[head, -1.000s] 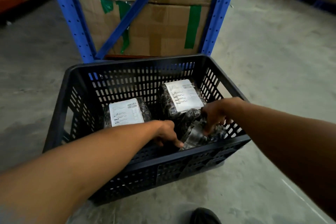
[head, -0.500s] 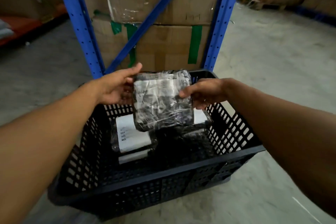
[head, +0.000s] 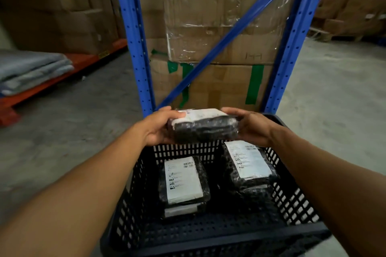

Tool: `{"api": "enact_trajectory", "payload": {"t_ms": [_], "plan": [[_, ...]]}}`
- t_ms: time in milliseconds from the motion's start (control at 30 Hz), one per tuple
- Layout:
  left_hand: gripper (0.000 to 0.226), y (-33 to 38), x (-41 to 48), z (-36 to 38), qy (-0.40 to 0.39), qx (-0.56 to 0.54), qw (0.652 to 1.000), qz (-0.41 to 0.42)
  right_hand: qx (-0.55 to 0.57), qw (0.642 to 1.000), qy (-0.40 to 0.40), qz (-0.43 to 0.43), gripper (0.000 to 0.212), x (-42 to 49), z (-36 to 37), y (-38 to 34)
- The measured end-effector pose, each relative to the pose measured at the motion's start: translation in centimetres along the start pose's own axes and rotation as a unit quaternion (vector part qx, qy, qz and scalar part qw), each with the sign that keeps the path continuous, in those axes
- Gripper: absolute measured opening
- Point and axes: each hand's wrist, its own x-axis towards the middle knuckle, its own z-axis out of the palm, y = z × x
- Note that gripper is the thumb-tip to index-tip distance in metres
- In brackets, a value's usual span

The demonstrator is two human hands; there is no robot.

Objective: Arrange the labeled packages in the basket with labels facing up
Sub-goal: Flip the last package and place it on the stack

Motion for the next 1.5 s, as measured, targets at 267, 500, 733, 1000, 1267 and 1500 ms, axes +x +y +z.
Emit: {"api": "enact_trajectory", "payload": {"t_ms": [267,500,733,1000,1267,1500], "plan": [[0.097,-1.8,0.2,-0.8,-0.037,0.022,0.998,0.043,-0.11,0.991,-0.023,0.074,0.086,0.6,-0.4,1.8],[0.083,-2.2,0.2,-0.5,-0.077,0.028,0.996,0.033,-0.129,0.989,-0.006,0.078,0.092,0.3,-0.4,1.6],[0.088,-2.2,1.0,-1.0,-0.153,0.075,0.985,0.024,-0.166,0.97,-0.094,0.15,0.056,-0.8,1.2,0.8],[0.081,-2.1,0.7,-1.3,-0.087,0.106,0.99,-0.037,-0.102,0.984,-0.095,0.111,0.061,0.0,2.0,1.8],[0.039,-2.5,-0.1,0.3,-0.128,0.166,0.97,-0.125,-0.174,0.956,-0.013,0.234,0.039,0.0,1.6,2.8],[0.028,-4.1,1.0,-0.6,-0.024,0.218,0.965,-0.143,-0.28,0.932,0.035,0.229,0.023,1.7,5.6,5.3]]}}
